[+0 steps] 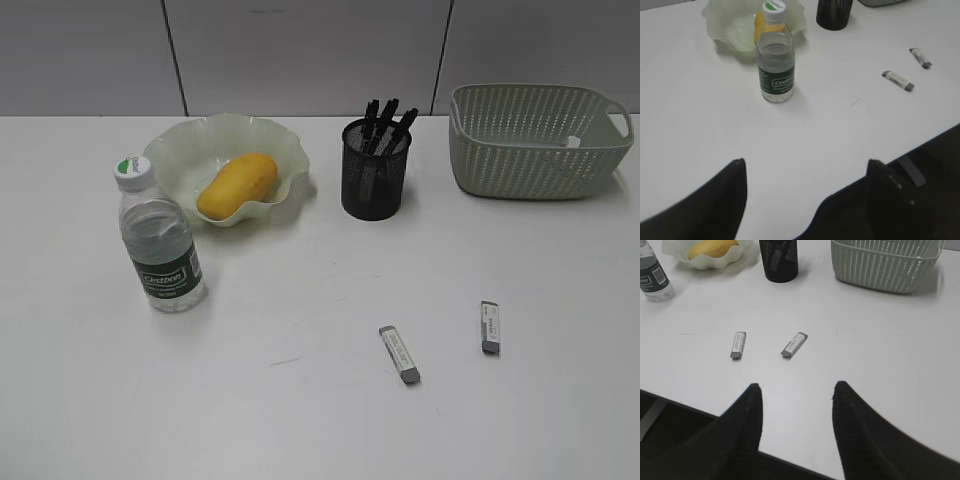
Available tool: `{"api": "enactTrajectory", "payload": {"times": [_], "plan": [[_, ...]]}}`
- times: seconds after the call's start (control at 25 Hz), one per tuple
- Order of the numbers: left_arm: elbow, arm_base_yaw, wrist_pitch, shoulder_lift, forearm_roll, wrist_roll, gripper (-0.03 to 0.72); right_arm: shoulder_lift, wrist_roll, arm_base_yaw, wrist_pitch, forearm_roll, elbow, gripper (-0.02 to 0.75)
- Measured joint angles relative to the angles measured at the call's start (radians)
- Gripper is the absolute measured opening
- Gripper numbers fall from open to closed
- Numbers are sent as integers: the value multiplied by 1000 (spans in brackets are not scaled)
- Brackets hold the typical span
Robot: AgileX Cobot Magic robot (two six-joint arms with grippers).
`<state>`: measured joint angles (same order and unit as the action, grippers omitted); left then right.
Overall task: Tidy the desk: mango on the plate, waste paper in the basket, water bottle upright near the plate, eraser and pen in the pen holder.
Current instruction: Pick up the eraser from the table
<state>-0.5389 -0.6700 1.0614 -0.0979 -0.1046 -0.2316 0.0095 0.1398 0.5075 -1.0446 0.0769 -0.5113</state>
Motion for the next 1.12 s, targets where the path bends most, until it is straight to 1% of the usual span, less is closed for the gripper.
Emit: {"api": "enactTrajectory", "payload": {"times": [0.04, 0.16, 0.28, 0.36, 0.44, 0.56, 0.72, 0.8, 0.96, 1.08, 1.12], "plan": [[0, 22, 0, 12, 3, 0, 543, 30, 0, 0, 0, -2, 0, 372], [0, 131, 1, 45, 5, 1, 541, 193, 2, 0, 28, -7, -14, 372], [0, 262, 1, 75, 6, 1, 540, 431, 2, 0, 150, -6, -44, 372], [0, 328, 1, 100, 6, 1, 540, 614, 13, 0, 262, 5, -74, 372], [0, 371, 1, 104, 7, 1, 540, 822, 46, 0, 351, 27, -113, 372], [0, 392, 1, 104, 8, 1, 539, 1143, 125, 0, 436, 66, -188, 388], [0, 392, 1, 104, 10, 1, 532, 1485, 237, -2, 453, 123, -300, 503], [0, 392, 1, 104, 10, 2, 530, 1638, 271, -7, 447, 140, -359, 531], [0, 392, 1, 104, 10, 2, 522, 1859, 301, -48, 431, 106, -443, 542], [0, 392, 1, 104, 10, 2, 505, 1937, 306, -85, 425, 57, -478, 536], [0, 392, 1, 104, 10, 2, 501, 1944, 307, -92, 433, 55, -485, 520]]}}
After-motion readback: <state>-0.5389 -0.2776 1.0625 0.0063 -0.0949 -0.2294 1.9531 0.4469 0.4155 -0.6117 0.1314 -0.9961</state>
